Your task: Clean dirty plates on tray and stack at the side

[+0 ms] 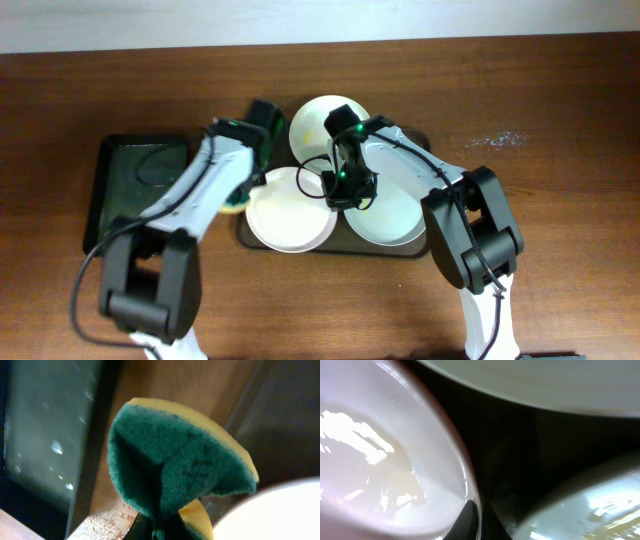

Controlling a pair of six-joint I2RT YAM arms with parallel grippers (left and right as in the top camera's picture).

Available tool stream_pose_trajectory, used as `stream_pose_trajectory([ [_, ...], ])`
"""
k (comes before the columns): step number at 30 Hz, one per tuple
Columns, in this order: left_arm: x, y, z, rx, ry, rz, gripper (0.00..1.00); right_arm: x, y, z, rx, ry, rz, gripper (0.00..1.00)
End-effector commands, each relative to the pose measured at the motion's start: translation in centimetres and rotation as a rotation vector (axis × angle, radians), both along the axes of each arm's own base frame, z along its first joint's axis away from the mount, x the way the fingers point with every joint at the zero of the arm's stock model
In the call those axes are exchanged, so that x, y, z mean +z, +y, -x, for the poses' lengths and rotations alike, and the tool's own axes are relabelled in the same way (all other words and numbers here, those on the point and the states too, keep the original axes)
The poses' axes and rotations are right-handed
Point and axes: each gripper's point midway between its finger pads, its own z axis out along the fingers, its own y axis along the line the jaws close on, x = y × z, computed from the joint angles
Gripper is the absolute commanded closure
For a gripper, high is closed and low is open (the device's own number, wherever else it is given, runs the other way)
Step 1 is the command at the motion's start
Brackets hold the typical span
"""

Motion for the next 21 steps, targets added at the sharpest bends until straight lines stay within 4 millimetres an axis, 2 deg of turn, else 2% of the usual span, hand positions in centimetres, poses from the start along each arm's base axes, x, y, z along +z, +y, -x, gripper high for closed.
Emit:
stream_pose_trajectory([
  [1,9.1,-1.1,-0.9,0.029,-0.248,0.187,1.0,1.0,-1.9,-0.9,0.013,-0.061,0.09,0.96],
  [3,11.6,-0.3,0.1,0.036,-0.292,0.226,1.0,3.8,-1.5,-1.6,0.033,-0.117,0.065,0.96],
  [5,12.6,1.4,0.8,0.072,-0.304,0.225,1.0,6.4,-1.3,-2.4,0.037,-0.181,0.072,0.96],
  [6,12.9,3.0,1.4,0.114,-0.299,0.216,1.0,8.2,-1.4,-3.1,0.046,-0.243,0.108,0.96],
  [9,12.0,7.5,3.8,0.24,-0.21,0.177,1.0,13.1,-1.3,-4.6,0.085,-0.417,0.26,0.96],
  [13,11.9,11.4,4.7,0.357,-0.203,0.163,1.0,18.3,-0.8,-5.9,0.139,-0.691,0.527,0.96],
  [14,11.9,12.2,4.9,0.383,-0.205,0.16,1.0,19.6,-0.9,-6.0,0.152,-0.762,0.617,0.96],
  [15,11.8,13.3,5.1,0.415,-0.207,0.157,1.0,21.8,-0.6,-5.8,0.207,-0.881,0.763,0.96],
  [17,11.8,14.2,5.4,0.445,-0.209,0.154,1.0,24.9,0.0,-5.3,0.262,-1.028,0.944,0.96],
  [18,11.8,14.6,5.6,0.458,-0.209,0.153,1.0,27.7,0.5,-4.5,0.258,-1.153,1.078,0.96],
  [19,11.8,14.7,5.6,0.458,-0.209,0.153,1.0,29.4,1.0,-3.9,0.251,-1.227,1.151,0.96],
  [21,11.8,14.7,5.6,0.458,-0.209,0.153,1.0,31.2,2.5,-2.5,0.298,-1.306,1.233,0.96],
])
